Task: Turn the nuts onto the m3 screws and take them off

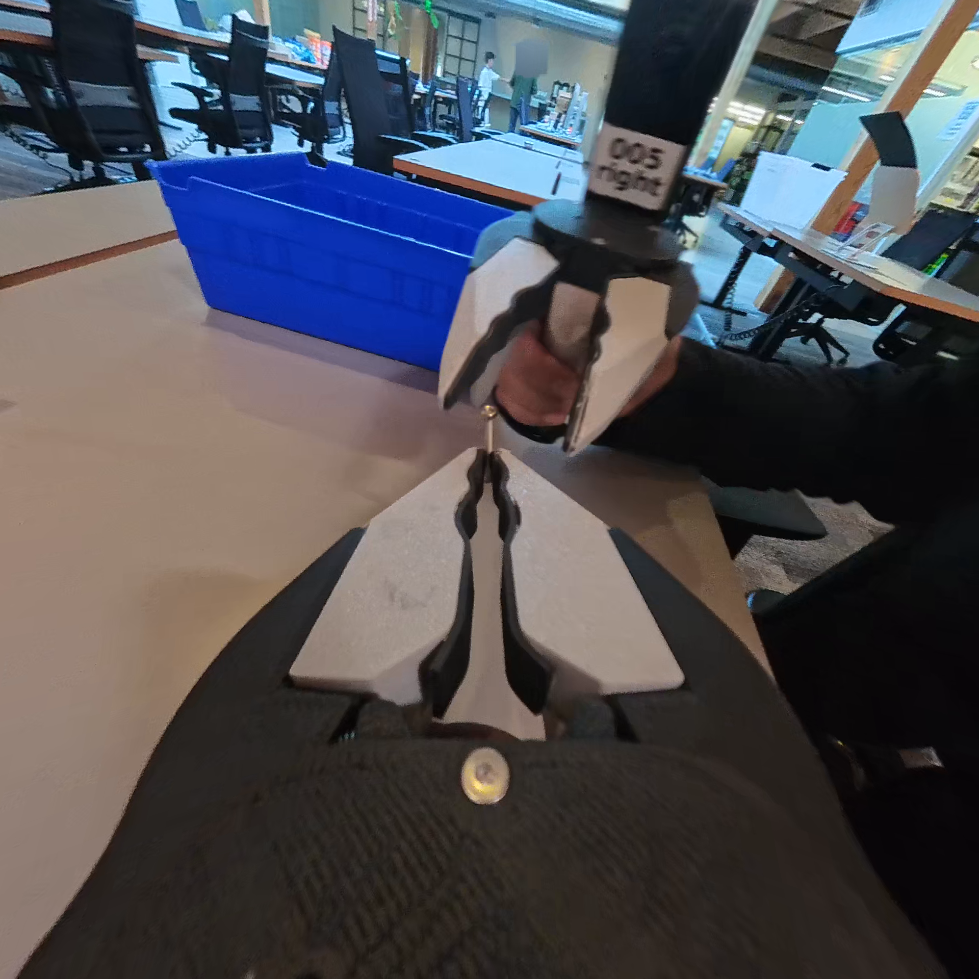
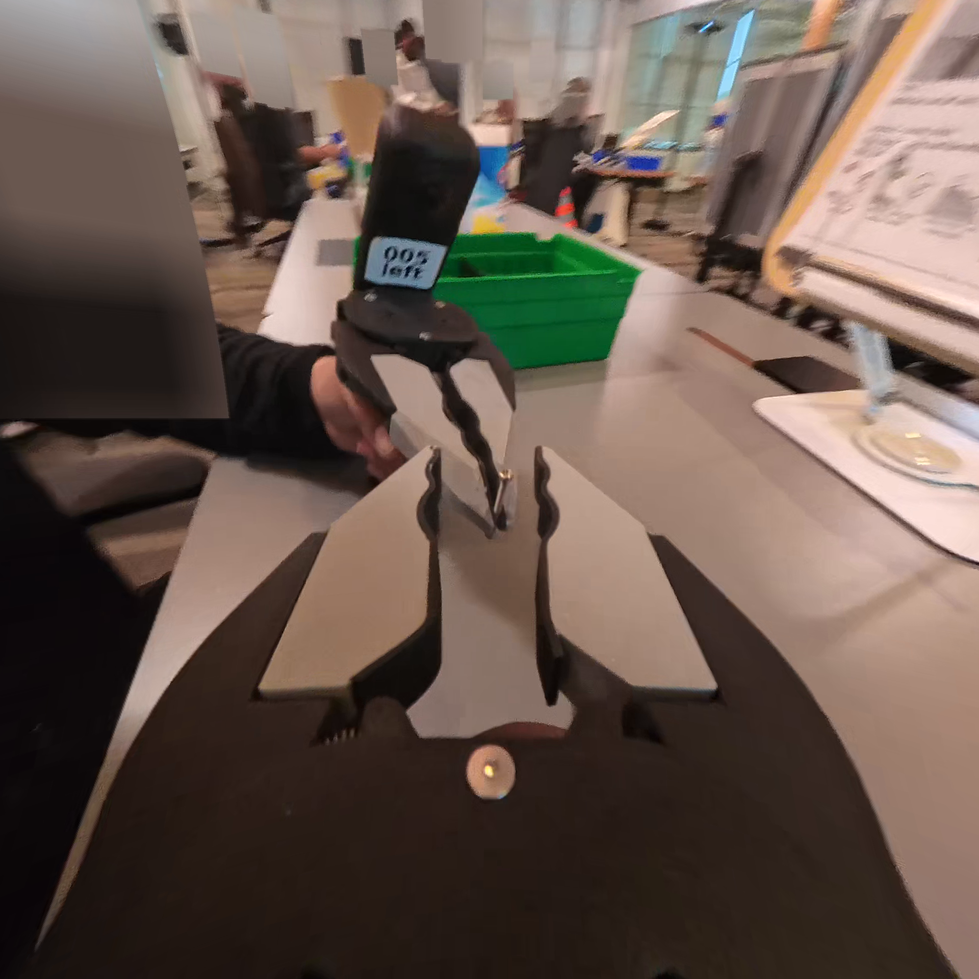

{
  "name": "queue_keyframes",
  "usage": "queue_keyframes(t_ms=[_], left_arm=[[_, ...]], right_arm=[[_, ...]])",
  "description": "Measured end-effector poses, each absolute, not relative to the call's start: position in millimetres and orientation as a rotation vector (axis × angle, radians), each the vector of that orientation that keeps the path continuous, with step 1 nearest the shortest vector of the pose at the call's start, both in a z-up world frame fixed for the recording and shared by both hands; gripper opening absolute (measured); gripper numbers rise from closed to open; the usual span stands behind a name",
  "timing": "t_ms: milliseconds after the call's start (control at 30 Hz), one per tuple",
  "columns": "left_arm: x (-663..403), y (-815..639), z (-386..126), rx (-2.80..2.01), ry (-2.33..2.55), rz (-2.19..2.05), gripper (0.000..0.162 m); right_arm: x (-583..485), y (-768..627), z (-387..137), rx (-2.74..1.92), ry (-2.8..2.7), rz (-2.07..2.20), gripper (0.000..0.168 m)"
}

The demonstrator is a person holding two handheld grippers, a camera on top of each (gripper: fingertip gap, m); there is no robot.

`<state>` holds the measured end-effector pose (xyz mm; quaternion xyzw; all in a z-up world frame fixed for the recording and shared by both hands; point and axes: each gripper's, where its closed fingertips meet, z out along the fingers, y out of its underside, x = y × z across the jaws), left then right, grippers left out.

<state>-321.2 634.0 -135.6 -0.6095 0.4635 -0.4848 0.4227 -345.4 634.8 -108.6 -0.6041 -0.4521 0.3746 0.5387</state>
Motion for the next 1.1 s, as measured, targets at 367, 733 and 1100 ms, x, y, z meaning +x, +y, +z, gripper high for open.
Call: queue_keyframes(t_ms=[367, 733, 1100], left_arm=[[-320.5, 633.5, -132.8, -1.509, 1.150, -1.209, 0.000], [-321.5, 632.0, -130.1, -1.502, 1.153, -1.225, 0.000], [-320.8, 634.4, -131.9, -1.513, 1.140, -1.196, 0.000]], right_arm=[[-346.8, 625.7, -115.6, -1.410, -1.174, 1.115, 0.025], [-349.4, 637.7, -109.5, -1.410, -1.119, 1.109, 0.036], [-337.6, 634.2, -105.4, -1.383, -1.080, 1.025, 0.014]])
